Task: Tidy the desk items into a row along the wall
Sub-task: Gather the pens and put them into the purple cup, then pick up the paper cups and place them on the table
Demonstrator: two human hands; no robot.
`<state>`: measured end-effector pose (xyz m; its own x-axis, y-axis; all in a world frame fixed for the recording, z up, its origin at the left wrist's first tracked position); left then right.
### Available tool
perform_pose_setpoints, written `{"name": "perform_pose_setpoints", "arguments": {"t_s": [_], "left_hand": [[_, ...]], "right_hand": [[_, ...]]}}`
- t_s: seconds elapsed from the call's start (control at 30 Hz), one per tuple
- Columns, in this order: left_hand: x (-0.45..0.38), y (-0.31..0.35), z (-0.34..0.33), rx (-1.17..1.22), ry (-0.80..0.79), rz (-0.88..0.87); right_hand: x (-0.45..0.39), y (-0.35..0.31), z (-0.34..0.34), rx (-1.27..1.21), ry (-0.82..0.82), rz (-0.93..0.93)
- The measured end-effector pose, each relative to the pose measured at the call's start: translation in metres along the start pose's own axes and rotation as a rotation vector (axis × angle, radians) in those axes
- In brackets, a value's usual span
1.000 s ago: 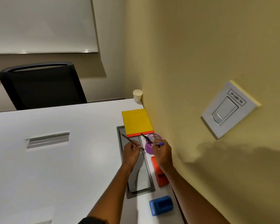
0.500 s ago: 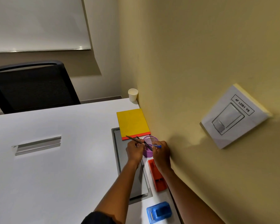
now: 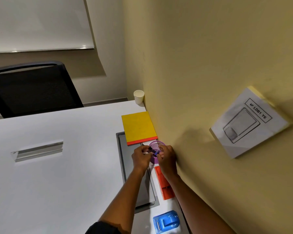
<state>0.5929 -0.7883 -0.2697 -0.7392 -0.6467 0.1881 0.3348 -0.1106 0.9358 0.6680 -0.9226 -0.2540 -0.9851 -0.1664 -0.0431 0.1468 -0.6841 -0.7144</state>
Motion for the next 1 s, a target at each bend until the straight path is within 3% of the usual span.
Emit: {"name": "perform_pose_setpoints", "arguments": {"t_s": [0.17, 0.33, 0.5, 0.87, 1.0], "left_hand": [[0.01, 0.004, 0.011, 0.034, 0.014, -0.024], [0.029, 0.007, 0.023, 0.08, 0.022, -0.034], [0.054, 0.014, 0.039, 0.051, 0.012, -0.057], [0.148, 0.009, 0.099, -0.197, -0.097, -0.162], [0.178, -0.012, 0.131, -0.253, -0.06, -0.15]], "right_hand": [[0.013, 0.001, 0.004, -0.078, 0.0, 0.029], [0.023, 0.002, 0.005, -0.019, -0.104, -0.037], [0.048, -0.011, 0.02, -0.02, -0.118, 0.03], [0.135, -0.044, 0.032, -0.087, -0.225, 0.089], [0.174, -0.054, 0.03, -0.025, -0.293, 0.112]]}}
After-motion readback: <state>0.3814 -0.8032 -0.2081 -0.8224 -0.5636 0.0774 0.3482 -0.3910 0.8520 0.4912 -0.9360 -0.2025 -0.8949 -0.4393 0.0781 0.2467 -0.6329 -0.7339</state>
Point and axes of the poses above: each hand's wrist, its own x-axis away from the middle knuckle, its own z-axis out of the back of the hand, y = z × x, the point moved 10 cm from there along -x, towards the middle knuckle, and after that the axes turned 9 degrees about -z, right-handed, at the moved point
